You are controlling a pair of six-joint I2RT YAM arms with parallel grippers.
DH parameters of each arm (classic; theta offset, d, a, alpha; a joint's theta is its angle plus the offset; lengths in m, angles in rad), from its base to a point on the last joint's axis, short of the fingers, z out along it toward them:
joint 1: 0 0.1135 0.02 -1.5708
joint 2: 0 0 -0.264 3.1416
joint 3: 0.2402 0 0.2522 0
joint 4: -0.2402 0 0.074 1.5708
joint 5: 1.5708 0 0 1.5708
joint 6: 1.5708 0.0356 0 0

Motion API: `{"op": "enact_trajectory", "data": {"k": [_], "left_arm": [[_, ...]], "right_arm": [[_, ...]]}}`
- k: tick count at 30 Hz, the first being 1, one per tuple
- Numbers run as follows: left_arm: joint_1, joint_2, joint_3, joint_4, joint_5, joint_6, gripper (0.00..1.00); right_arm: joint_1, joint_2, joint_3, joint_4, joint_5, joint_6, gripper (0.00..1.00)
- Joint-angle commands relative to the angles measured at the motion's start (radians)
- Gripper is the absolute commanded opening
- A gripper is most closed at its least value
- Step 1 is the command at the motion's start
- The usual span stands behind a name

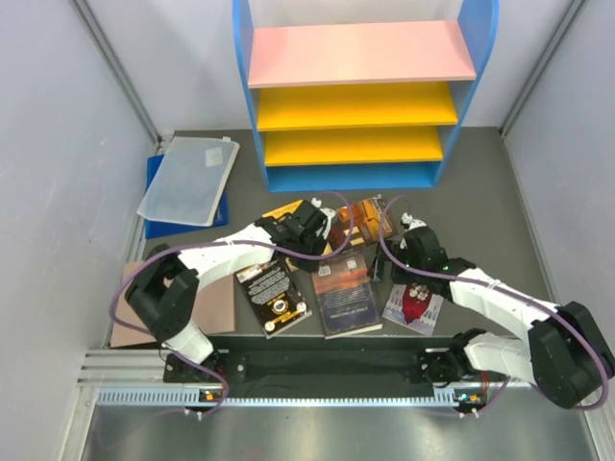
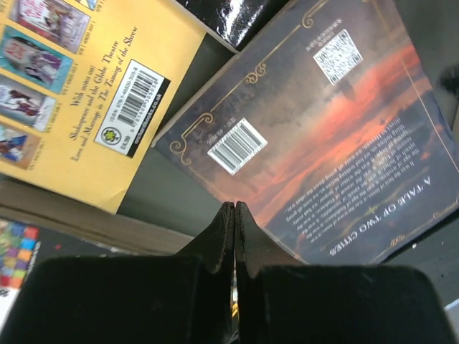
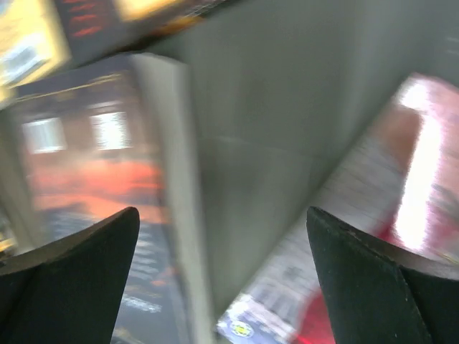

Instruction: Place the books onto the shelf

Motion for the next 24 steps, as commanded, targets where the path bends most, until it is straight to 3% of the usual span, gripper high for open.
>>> {"op": "enact_trajectory", "data": {"k": [1, 6, 9, 13, 16, 19, 24], "left_arm": [[-0.001, 0.074, 0.060, 0.058, -0.032, -0.081, 0.00], [-0.010, 0.212, 0.140, -0.020, -0.110, -0.089, 0.00], [-0.010, 0.292, 0.180, -0.055, -0.121, -0.100, 0.00], [-0.009, 0.355, 0.187, -0.066, -0.114, -0.136, 0.00], [-0.009, 0.372, 0.180, -0.063, -0.112, -0.144, 0.00], [-0.009, 0.392, 0.180, -0.063, -0.120, -0.144, 0.00], [-0.009, 0.415, 0.178, -0.065, -0.121, -0.143, 0.00]], "right_arm": [[-0.006, 0.045, -0.042, 0.283, -0.278, 0.019, 1.00], [-0.006, 0.124, -0.009, 0.297, -0.347, 0.007, 0.94], [-0.005, 0.176, 0.014, 0.295, -0.389, 0.001, 0.80], [-0.005, 0.202, 0.022, 0.320, -0.439, 0.013, 0.52], [0.011, 0.202, 0.031, 0.320, -0.470, 0.016, 0.42], [0.044, 0.190, 0.079, 0.285, -0.473, 0.015, 0.37], [0.104, 0.138, 0.154, 0.225, -0.468, 0.016, 0.40]]}}
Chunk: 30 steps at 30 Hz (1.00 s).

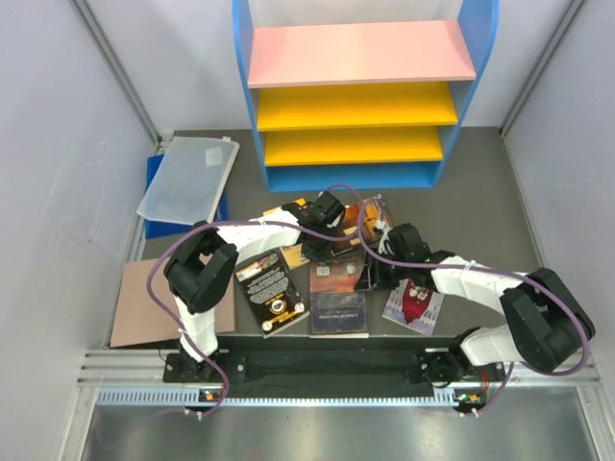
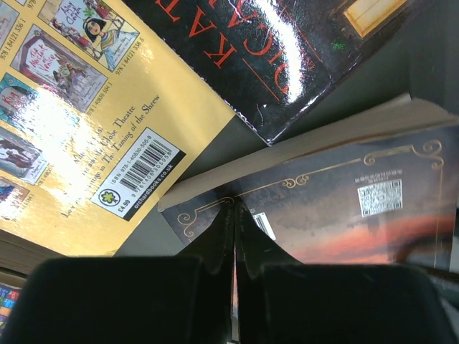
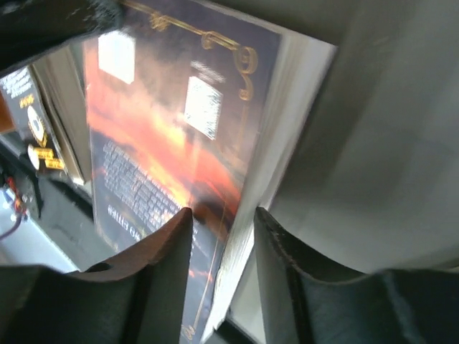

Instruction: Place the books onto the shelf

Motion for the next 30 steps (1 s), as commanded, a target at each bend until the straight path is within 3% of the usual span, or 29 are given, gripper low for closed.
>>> {"op": "enact_trajectory", "data": {"k": [1, 8, 14, 19, 20, 24, 25, 27, 28, 29, 30], "left_arm": [[-0.005, 0.125, -0.049, 0.007, -0.035, -0.014, 0.00], [-0.003, 0.130, -0.037, -0.001, -0.039, -0.011, 0.00], [-0.003, 0.124, -0.027, -0.019, -0.047, -0.006, 0.00], [-0.003, 0.104, -0.021, -0.030, -0.058, -0.008, 0.00], [-0.005, 0.099, -0.024, -0.028, -0.059, -0.011, 0.00], [-0.003, 0.050, -0.041, -0.036, -0.076, -0.017, 0.00], [-0.003, 0.012, -0.046, -0.039, -0.091, -0.022, 0.00], [-0.003, -0.046, -0.070, -0.053, -0.128, -0.029, 0.48], [-0.003, -0.116, -0.075, -0.057, -0.142, -0.034, 0.65], [-0.003, -0.155, -0.079, -0.064, -0.157, -0.037, 0.91], [-0.003, -0.192, -0.084, -0.071, -0.180, -0.040, 0.99]], "right_arm": [[0.061, -0.072, 0.140, 0.055, -0.078, 0.011, 0.41], [0.069, -0.006, 0.177, 0.046, -0.078, -0.006, 0.45], [0.077, 0.080, 0.115, 0.234, -0.136, 0.067, 0.45], [0.077, 0.179, 0.102, 0.297, -0.172, 0.095, 0.43], [0.077, 0.187, 0.101, 0.323, -0.178, 0.113, 0.41], [0.077, 0.228, 0.119, 0.339, -0.204, 0.131, 0.00], [0.078, 0.229, 0.124, 0.331, -0.204, 0.129, 0.00], [0.081, 0.203, 0.130, 0.299, -0.184, 0.117, 0.00], [0.081, 0.189, 0.130, 0.291, -0.179, 0.112, 0.00], [0.081, 0.177, 0.131, 0.265, -0.173, 0.100, 0.00], [0.083, 0.149, 0.139, 0.247, -0.157, 0.089, 0.00]]}}
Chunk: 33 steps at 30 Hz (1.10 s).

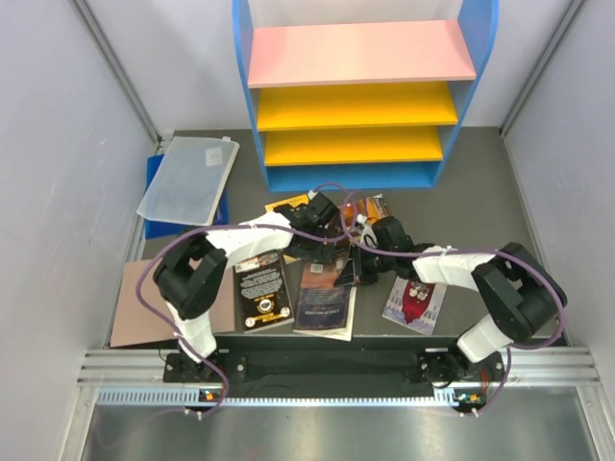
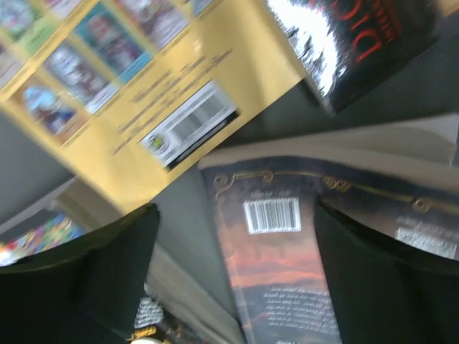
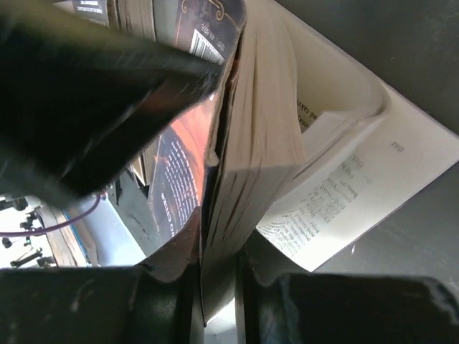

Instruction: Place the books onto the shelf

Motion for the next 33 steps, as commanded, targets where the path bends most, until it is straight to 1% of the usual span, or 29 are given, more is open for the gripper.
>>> {"op": "enact_trajectory", "data": {"k": [1, 5, 6, 7, 8, 9, 10, 11, 12, 13, 15, 16, 17, 21, 23, 27, 33], "left_arm": [[-0.010, -0.204, -0.048, -0.043, -0.068, -0.041, 0.99], [-0.009, -0.384, -0.095, -0.011, -0.066, -0.030, 0.99], [-0.009, -0.414, -0.138, 0.006, -0.066, -0.031, 0.99], [-0.009, -0.480, -0.167, 0.047, -0.058, -0.033, 0.99], [-0.009, -0.511, -0.199, 0.079, -0.051, -0.033, 0.99], [-0.009, -0.578, -0.272, 0.110, -0.039, -0.034, 0.99], [-0.007, -0.609, -0.309, 0.179, -0.029, -0.039, 0.99], [-0.007, -0.641, -0.346, 0.214, -0.002, -0.047, 0.99], [-0.007, -0.701, -0.423, 0.251, 0.017, -0.048, 0.99], [-0.007, -0.726, -0.460, 0.332, 0.038, -0.050, 0.99], [-0.007, -0.781, -0.544, 0.394, 0.109, -0.056, 0.99], [-0.007, -0.792, -0.567, 0.420, 0.113, -0.059, 0.99], [-0.007, -0.797, -0.607, 0.475, 0.182, -0.063, 0.99], [-0.007, -0.812, -0.693, 0.618, 0.293, -0.071, 0.99], [-0.007, -0.827, -0.730, 0.671, 0.322, -0.079, 0.99], [-0.007, -0.908, -0.793, 0.787, 0.319, -0.105, 0.99], [-0.007, -0.942, -0.828, 0.828, 0.291, -0.145, 0.99]], "right_arm": [[0.026, -0.061, 0.044, 0.059, 0.041, -0.056, 0.00], [0.023, -0.135, 0.061, -0.013, 0.064, -0.117, 0.00], [0.025, -0.162, 0.067, -0.018, 0.064, -0.126, 0.00], [0.025, -0.176, 0.068, -0.019, 0.061, -0.137, 0.00], [0.025, -0.188, 0.070, -0.022, 0.059, -0.149, 0.00], [0.023, -0.211, 0.070, -0.018, 0.049, -0.154, 0.00], [0.023, -0.221, 0.071, -0.018, 0.047, -0.159, 0.00], [0.019, -0.230, 0.074, -0.021, 0.044, -0.163, 0.00], [0.015, -0.248, 0.081, -0.021, 0.041, -0.165, 0.00], [0.012, -0.256, 0.087, -0.022, 0.039, -0.166, 0.00], [0.005, -0.276, 0.108, -0.028, 0.035, -0.176, 0.00], [-0.003, -0.280, 0.116, -0.030, 0.032, -0.180, 0.00], [-0.006, -0.287, 0.125, -0.039, 0.030, -0.185, 0.00], [-0.034, -0.293, 0.182, -0.038, -0.016, -0.199, 0.00], [-0.060, -0.293, 0.197, -0.038, -0.030, -0.202, 0.00], [-0.118, -0.302, 0.202, -0.009, -0.076, -0.188, 0.00], [-0.170, -0.284, 0.187, 0.103, -0.137, -0.137, 0.00]]}}
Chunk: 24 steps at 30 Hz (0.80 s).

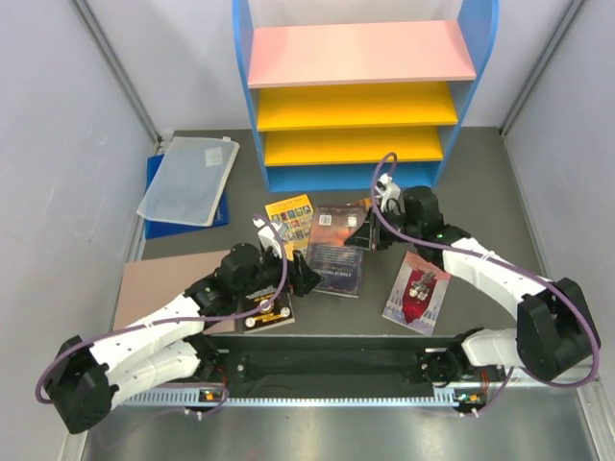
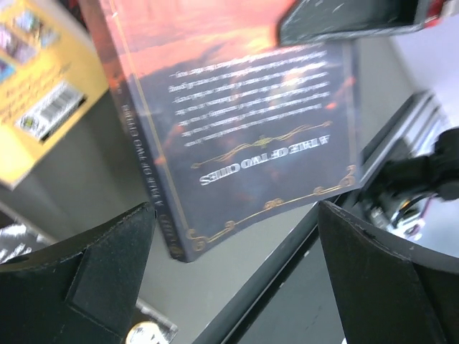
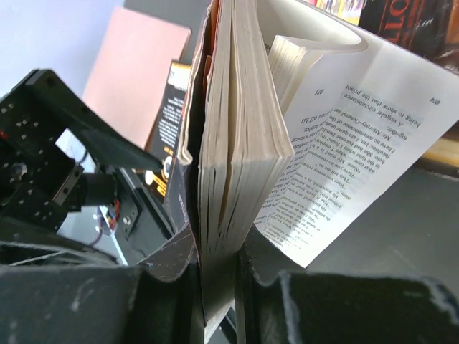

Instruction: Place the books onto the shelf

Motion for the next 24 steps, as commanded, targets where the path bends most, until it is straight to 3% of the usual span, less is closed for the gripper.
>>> {"op": "enact_trajectory", "data": {"k": [1, 12, 16, 20, 24], "left_arm": [[-0.002, -0.017, -0.018, 0.133, -0.009, -0.039, 0.99], [-0.002, -0.034, -0.030, 0.101, -0.199, -0.048, 0.99], [-0.002, -0.072, -0.042, 0.067, -0.281, -0.124, 0.99], [-0.002, -0.098, -0.056, 0.063, -0.301, -0.175, 0.99], [-0.003, -0.071, -0.084, 0.164, -0.269, -0.208, 0.99]], "right_arm": [[-0.026, -0.034, 0.050, 0.239, -0.124, 0.063, 0.00], [-0.037, -0.018, 0.104, 0.250, -0.156, 0.077, 0.00], [-0.049, -0.031, 0.107, 0.251, -0.126, 0.090, 0.00], [-0.051, -0.034, 0.092, 0.302, -0.081, 0.129, 0.00], [-0.051, -0.011, 0.073, 0.405, -0.083, 0.190, 0.00]]}}
